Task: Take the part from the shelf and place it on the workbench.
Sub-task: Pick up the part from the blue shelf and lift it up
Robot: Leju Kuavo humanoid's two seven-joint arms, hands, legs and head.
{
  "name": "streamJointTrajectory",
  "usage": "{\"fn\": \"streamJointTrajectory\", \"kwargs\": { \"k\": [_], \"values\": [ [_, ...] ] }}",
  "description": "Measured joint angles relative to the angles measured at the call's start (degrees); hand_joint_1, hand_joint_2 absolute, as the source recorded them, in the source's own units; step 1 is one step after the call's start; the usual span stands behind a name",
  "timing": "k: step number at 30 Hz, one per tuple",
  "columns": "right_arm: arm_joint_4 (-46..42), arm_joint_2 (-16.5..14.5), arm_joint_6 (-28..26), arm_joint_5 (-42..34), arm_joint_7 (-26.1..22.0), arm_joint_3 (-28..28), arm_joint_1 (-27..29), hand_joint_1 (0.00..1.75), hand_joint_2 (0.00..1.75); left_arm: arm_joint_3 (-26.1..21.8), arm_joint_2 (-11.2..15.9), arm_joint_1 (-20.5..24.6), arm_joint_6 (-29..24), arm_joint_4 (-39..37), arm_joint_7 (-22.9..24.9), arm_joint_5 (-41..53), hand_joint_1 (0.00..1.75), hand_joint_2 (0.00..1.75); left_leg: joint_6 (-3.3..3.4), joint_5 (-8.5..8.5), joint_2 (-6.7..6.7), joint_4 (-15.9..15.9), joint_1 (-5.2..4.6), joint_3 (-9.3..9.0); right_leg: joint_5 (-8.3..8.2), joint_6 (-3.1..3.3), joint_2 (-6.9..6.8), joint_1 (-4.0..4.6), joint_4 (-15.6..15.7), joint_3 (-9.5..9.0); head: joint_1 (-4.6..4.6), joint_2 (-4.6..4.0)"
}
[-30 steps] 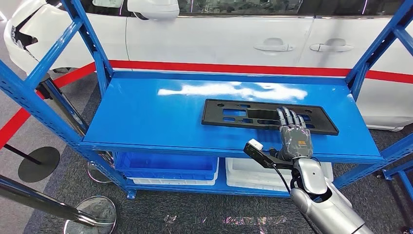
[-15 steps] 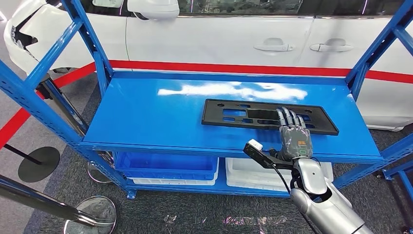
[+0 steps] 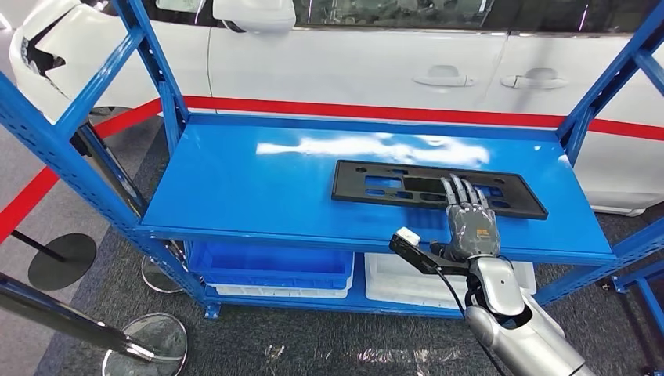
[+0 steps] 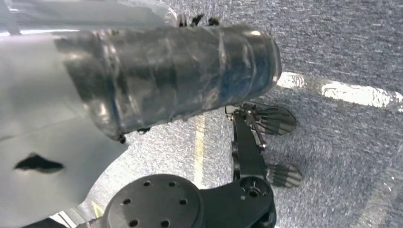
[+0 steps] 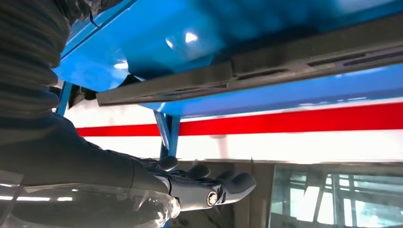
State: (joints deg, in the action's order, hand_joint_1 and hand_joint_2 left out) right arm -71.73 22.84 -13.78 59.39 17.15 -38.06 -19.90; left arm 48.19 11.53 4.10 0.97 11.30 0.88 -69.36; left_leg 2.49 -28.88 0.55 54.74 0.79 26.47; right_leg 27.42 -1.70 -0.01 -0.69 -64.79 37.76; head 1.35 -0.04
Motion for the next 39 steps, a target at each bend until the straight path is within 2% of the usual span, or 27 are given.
{"fn": "streamJointTrajectory", "kwargs": {
  "k": [2, 3, 4, 6, 7, 8, 9, 11, 13, 14, 16, 17, 18, 19, 20, 22, 23, 25, 28, 30, 32, 33, 34, 35, 37, 38, 39],
  "values": [
    [0.0, 0.0, 0.0, 0.0, 0.1, 0.0, 0.4, 0.00, 1.75, 0.0, 0.0, 0.0, 0.0, 0.0, 0.0, 0.0, 0.00, 0.00, 0.04, -0.05, 0.01, 0.1, 0.07, 0.06, 2.23, -0.34, 0.00, -0.34, -7.4, 3.95, -0.06, 0.00],
    [0.0, 0.0, 0.0, 0.0, 0.1, -0.1, 0.5, 0.00, 1.75, 0.0, 0.0, -0.1, 0.0, 0.0, 0.0, 0.0, 0.00, 0.00, -0.09, -0.23, -0.03, 0.1, 0.14, -0.03, 1.85, -0.53, -0.01, -0.55, -8.8, 4.97, -0.06, 0.00],
    [0.0, 0.0, 0.0, 0.0, 0.1, -0.1, 0.7, 0.00, 1.75, 0.0, 0.0, -0.1, 0.0, 0.0, 0.0, 0.0, 0.00, 0.00, -0.32, -0.54, -0.12, 0.3, 0.29, -0.20, 0.34, -0.72, -0.03, -0.76, -7.8, 4.88, -0.06, 0.00],
    [0.0, 0.0, 0.0, 0.0, 0.1, -0.2, 0.7, 0.00, 1.75, 0.0, 0.0, -0.1, 0.0, 0.0, -0.1, 0.0, 0.00, 0.00, -1.11, -1.56, -0.32, 0.9, 0.70, -0.57, -3.77, -1.14, -0.06, -1.16, -1.3, 2.26, -0.11, 0.00],
    [0.0, 0.0, 0.0, 0.0, 0.1, -0.3, 0.7, 0.00, 1.75, 0.0, 0.1, 0.0, 0.0, 0.0, -0.1, 0.0, 0.00, 0.00, -1.63, -2.21, -0.39, 1.5, 0.71, -0.53, -4.76, -1.20, 0.00, -1.21, 1.9, 0.75, -0.29, 0.00],
    [0.0, 0.0, 0.0, 0.0, 0.1, -0.4, 0.7, 0.00, 1.75, 0.0, 0.1, 0.0, 0.0, -0.1, -0.1, 0.0, 0.00, 0.00, -2.12, -2.69, -0.44, 1.9, 0.67, -0.23, -4.87, -0.94, 0.07, -1.18, 3.8, -0.16, -0.42, 0.00],
    [0.0, 0.0, 0.0, 0.0, 0.2, -0.4, 0.7, 0.00, 1.75, 0.0, 0.2, 0.1, 0.0, -0.1, -0.1, 0.0, 0.00, 0.00, -2.53, -3.01, -0.48, 2.3, 0.57, 0.03, -4.17, -0.55, 0.17, -1.06, 4.3, -0.39, -0.45, 0.00],
    [-0.1, 0.0, 0.0, 0.0, 0.2, -0.5, 0.9, 0.00, 1.75, 0.1, 0.2, 0.2, 0.1, -0.2, -0.1, 0.0, 0.00, 0.00, -3.09, -3.29, -0.45, 2.2, 0.56, 0.24, -3.38, 0.62, 0.33, -0.91, 4.2, -0.22, -0.28, 0.00],
    [-0.2, 0.0, -0.1, 0.0, 0.3, -0.5, 0.9, 0.00, 1.75, 0.3, 0.2, 0.2, 0.1, -0.2, -0.2, 0.0, 0.00, 0.00, -3.47, -4.18, -0.39, 3.3, 0.68, 0.38, -2.91, 1.45, 0.46, -0.93, 4.3, -0.53, -0.03, 0.00],
    [-0.2, 0.0, -0.1, 0.0, 0.3, -0.5, 0.7, 0.00, 1.75, 0.4, 0.2, 0.2, 0.1, -0.2, -0.2, 0.0, 0.00, 0.00, -3.57, -5.19, -0.39, 5.5, 0.71, 1.39, -2.73, 1.77, 0.50, -0.96, 4.4, -0.79, 0.07, 0.00],
    [-0.2, 0.0, -0.1, 0.0, 0.3, -0.5, 0.6, 0.00, 1.75, 0.7, 0.2, 0.3, 0.1, -0.2, -0.2, 0.0, 0.00, 0.00, -3.55, -7.67, -0.38, 13.0, 0.59, 5.85, -2.36, 2.32, 0.47, -0.66, 4.4, -1.19, 0.20, 0.00],
    [-0.2, 0.0, -0.1, 0.0, 0.3, -0.5, 0.7, 0.00, 1.75, 0.8, 0.2, 0.3, 0.1, -0.2, -0.2, 0.0, 0.00, 0.00, -3.42, -8.28, -0.39, 16.5, 0.48, 8.44, -2.16, 2.55, 0.47, -0.41, 4.4, -1.40, 0.20, 0.00],
    [-0.2, -0.1, -0.1, 0.0, 0.3, -0.5, 0.7, 0.00, 1.75, 0.9, 0.2, 0.2, 0.1, -0.2, -0.2, 0.0, 0.00, 0.00, -3.18, -7.94, -0.39, 18.6, 0.33, 10.39, -1.94, 2.76, 0.51, -0.13, 4.4, -1.69, 0.20, 0.00],
    [-0.2, -0.1, -0.1, 0.0, 0.3, -0.5, 0.8, 0.00, 1.75, 1.0, 0.2, 0.1, 0.1, -0.2, -0.2, 0.0, 0.00, 0.00, -2.80, -6.41, -0.41, 18.5, 0.12, 11.38, -1.68, 2.92, 0.58, 0.19, 4.4, -2.08, 0.20, 0.00],
    [-0.2, -0.1, -0.1, 0.0, 0.3, -0.5, 0.8, 0.00, 1.75, 1.0, 0.2, 0.0, 0.1, -0.2, -0.2, 0.0, 0.00, 0.00, -2.25, -3.93, -0.44, 16.3, -0.16, 11.29, -1.42, 3.03, 0.66, 0.49, 4.4, -2.55, 0.19, 0.00],
    [-0.2, -0.1, -0.1, 0.0, 0.3, -0.5, 0.7, 0.00, 1.75, 1.1, 0.4, 0.0, 0.1, -0.2, -0.2, 0.0, 0.00, 0.00, -0.77, 0.85, -0.48, 9.8, -0.90, 9.65, -0.95, 3.10, 0.75, 0.95, 4.6, -3.40, 0.08, 0.00],
    [-0.2, -0.1, -0.1, 0.0, 0.3, -0.5, 0.7, 0.00, 1.75, 1.1, 0.4, 0.0, 0.1, -0.3, -0.2, 0.0, 0.00, 0.00, -0.17, 2.01, -0.48, 7.1, -1.22, 8.73, -0.84, 3.03, 0.78, 1.02, 4.7, -3.58, -0.01, 0.00],
    [-0.2, -0.2, -0.1, 0.0, 0.3, -0.5, 0.6, 0.00, 1.75, 1.2, 0.6, 0.2, 0.1, -0.3, -0.2, 0.0, 0.00, 0.00, 0.31, 2.10, -0.46, 5.1, -1.64, 7.89, -0.85, 2.67, 0.70, 0.89, 4.9, -3.52, -0.13, 0.00],
    [-0.2, -0.2, -0.1, 0.0, 0.3, -0.5, 0.6, 0.00, 1.75, 1.3, 0.6, 0.3, 0.2, -0.3, -0.2, 0.0, 0.00, 0.00, 0.19, 2.51, -0.39, 3.1, -1.25, 6.81, -0.41, 1.85, 0.50, 0.84, 4.6, -3.43, -0.14, 0.00],
    [-0.2, -0.2, -0.1, 0.0, 0.3, -0.5, 0.5, 0.00, 1.75, 1.3, 0.5, 0.2, 0.1, -0.4, -0.2, -0.1, 0.00, 0.00, 0.21, 2.79, -0.28, 2.2, -0.80, 5.90, 1.85, 1.29, 0.39, 0.74, 0.1, -1.38, -0.34, 0.00],
    [-0.2, -0.2, 0.0, 0.0, 0.3, -0.5, 0.7, 0.00, 1.75, 1.3, 0.5, 0.1, 0.1, -0.4, -0.2, -0.2, 0.00, 0.00, 0.31, 2.59, -0.28, 2.1, -0.73, 5.63, 4.49, 0.77, 0.35, 0.32, -7.2, 2.58, -0.42, 0.00],
    [-0.2, -0.2, 0.0, 0.0, 0.3, -0.5, 0.8, 0.00, 1.75, 1.3, 0.5, 0.1, 0.1, -0.4, -0.2, -0.2, 0.00, 0.00, 0.27, 2.41, -0.33, 2.2, -0.69, 5.55, 4.79, 0.54, 0.32, 0.05, -9.5, 4.10, -0.41, 0.00],
    [-0.1, -0.2, 0.0, 0.0, 0.3, -0.5, 1.0, 0.00, 1.75, 1.3, 0.4, 0.1, 0.1, -0.3, -0.2, -0.2, 0.00, 0.00, 0.16, 2.15, -0.40, 2.3, -0.60, 5.39, 4.01, 0.31, 0.28, -0.21, -9.7, 4.67, -0.41, 0.00],
    [-0.1, -0.2, 0.0, 0.0, 0.3, -0.5, 1.0, 0.00, 1.75, 1.3, 0.4, 0.1, 0.1, -0.3, -0.2, -0.2, 0.00, 0.00, -0.05, 1.81, -0.47, 2.5, -0.44, 5.16, 2.19, 0.06, 0.23, -0.45, -7.8, 4.10, -0.41, 0.00],
    [-0.1, -0.2, 0.0, 0.0, 0.3, -0.5, 0.9, 0.00, 1.75, 1.3, 0.3, 0.1, 0.1, -0.4, -0.2, -0.2, 0.00, 0.00, -0.82, 0.84, -0.60, 3.2, -0.18, 4.82, -1.75, -0.41, 0.08, -0.76, -0.6, 1.10, -0.49, 0.00],
    [-0.1, -0.2, 0.1, 0.0, 0.3, -0.5, 0.9, 0.00, 1.75, 1.3, 0.3, 0.1, 0.1, -0.4, -0.2, -0.2, 0.00, 0.00, -1.30, 0.35, -0.65, 3.6, -0.16, 4.81, -2.67, -0.33, 0.09, -0.77, 2.3, -0.23, -0.54, 0.01],
    [0.0, -0.2, 0.3, 0.0, 0.3, -0.5, 0.9, 0.00, 1.75, 1.3, 0.3, 0.1, 0.1, -0.4, -0.1, -0.2, 0.00, 0.00, -1.75, 0.00, -0.68, 3.9, -0.21, 4.89, -2.77, -0.10, 0.11, -0.70, 3.8, -0.93, -0.53, 0.01]
  ]
}}
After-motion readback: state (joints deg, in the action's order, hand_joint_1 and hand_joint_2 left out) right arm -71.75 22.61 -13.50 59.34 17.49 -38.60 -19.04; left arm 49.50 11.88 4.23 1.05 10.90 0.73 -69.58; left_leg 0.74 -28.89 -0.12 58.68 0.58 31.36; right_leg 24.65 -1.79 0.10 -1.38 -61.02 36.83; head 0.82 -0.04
